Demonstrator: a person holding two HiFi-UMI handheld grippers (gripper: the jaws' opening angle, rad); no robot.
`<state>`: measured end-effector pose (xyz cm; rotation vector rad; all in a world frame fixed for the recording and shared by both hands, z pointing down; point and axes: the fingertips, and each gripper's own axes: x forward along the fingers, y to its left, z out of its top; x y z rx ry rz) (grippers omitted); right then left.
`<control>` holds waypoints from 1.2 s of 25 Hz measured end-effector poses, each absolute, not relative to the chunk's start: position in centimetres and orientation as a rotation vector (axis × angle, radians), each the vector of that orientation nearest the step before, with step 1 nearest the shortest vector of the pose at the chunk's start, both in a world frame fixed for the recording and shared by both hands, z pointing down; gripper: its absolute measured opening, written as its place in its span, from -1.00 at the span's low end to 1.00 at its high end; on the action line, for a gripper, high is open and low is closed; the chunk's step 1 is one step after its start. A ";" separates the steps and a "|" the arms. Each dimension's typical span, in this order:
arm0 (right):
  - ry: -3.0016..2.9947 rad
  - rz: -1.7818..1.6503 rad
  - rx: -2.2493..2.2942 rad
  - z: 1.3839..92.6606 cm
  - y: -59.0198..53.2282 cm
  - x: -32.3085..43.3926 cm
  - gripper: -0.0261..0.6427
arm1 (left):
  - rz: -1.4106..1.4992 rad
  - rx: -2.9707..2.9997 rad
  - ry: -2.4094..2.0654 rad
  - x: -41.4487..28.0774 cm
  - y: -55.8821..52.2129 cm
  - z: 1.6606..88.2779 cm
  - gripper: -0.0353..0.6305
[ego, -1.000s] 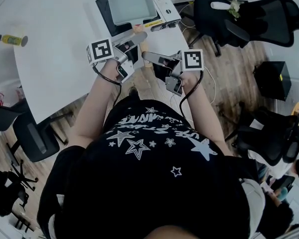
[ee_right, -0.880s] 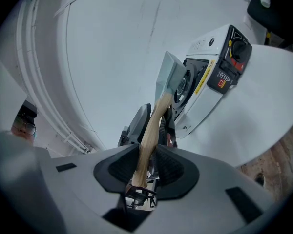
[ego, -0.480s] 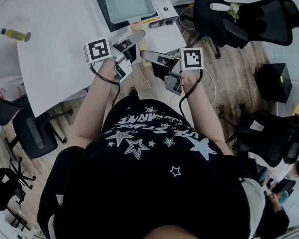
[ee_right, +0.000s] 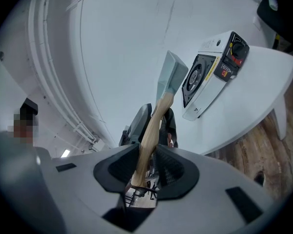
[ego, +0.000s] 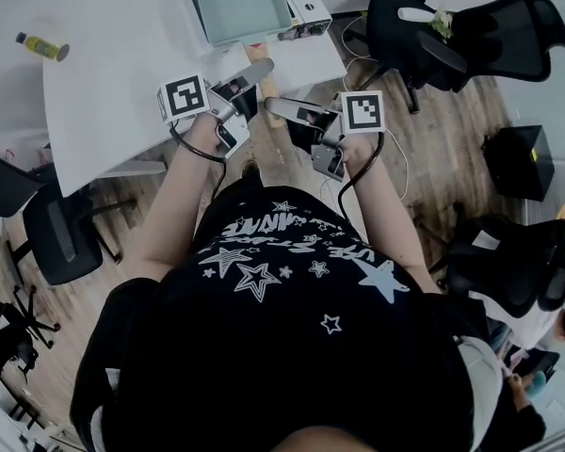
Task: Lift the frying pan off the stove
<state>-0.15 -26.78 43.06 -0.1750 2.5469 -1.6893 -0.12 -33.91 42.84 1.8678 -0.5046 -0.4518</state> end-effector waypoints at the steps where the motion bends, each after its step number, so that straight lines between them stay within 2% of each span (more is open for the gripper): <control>1: 2.548 -1.690 -0.170 43.0 -26.6 -0.1 -0.60 | -0.454 1.871 -0.506 -0.1 -33.7 42.7 -0.42; 30: 2.561 -1.697 -0.075 43.2 -9.3 3.8 -0.58 | -0.469 1.827 -0.583 3.3 -16.4 43.7 -0.42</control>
